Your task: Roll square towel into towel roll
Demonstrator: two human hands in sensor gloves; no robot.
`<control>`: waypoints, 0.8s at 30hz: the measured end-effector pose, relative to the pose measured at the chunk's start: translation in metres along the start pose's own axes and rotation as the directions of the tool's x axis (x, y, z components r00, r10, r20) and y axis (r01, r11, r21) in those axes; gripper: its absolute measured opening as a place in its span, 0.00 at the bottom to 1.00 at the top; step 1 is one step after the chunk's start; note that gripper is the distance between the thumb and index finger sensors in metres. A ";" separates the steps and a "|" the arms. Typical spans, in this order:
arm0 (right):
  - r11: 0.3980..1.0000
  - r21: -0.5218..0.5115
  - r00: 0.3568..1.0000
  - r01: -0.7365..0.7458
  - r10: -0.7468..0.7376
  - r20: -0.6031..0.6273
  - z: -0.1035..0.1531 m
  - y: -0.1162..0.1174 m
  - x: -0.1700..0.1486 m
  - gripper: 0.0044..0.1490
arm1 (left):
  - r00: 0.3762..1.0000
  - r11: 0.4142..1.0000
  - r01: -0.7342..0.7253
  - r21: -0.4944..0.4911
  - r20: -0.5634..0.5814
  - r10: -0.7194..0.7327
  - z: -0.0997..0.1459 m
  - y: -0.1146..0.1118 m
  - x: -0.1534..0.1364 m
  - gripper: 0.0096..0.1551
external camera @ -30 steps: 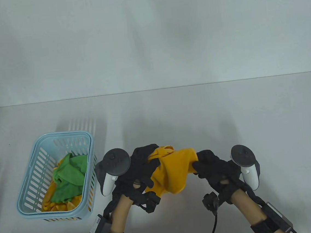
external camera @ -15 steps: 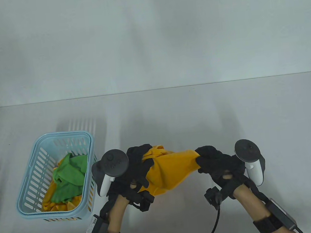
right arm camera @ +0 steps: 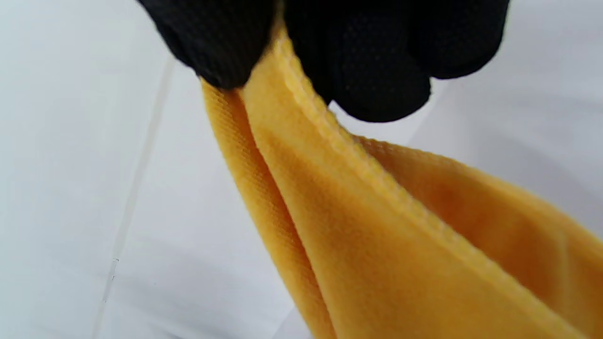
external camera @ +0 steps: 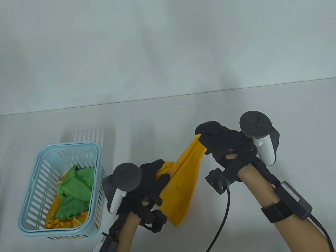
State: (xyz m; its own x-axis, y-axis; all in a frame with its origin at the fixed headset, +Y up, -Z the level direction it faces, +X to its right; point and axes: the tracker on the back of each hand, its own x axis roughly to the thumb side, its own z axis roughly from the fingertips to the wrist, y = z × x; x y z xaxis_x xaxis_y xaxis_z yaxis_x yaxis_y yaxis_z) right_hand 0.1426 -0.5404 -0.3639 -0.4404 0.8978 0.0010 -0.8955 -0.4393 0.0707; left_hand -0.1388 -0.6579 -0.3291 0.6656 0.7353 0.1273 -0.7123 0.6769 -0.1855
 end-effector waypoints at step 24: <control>0.965 -0.246 0.953 -0.096 0.160 0.257 0.006 -0.100 0.132 0.21 | 1.000 0.992 0.000 0.128 -0.028 0.004 0.009 0.024 -0.005 0.49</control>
State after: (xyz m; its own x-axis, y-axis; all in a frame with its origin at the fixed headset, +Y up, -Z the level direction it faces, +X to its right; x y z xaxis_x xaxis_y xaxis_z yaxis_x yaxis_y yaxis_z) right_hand 0.1742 -0.3775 -0.3651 -0.5466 0.7930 0.2690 -0.8374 -0.5171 -0.1773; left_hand -0.1610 -0.6448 -0.3252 0.6689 0.7367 0.0989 -0.7351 0.6754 -0.0589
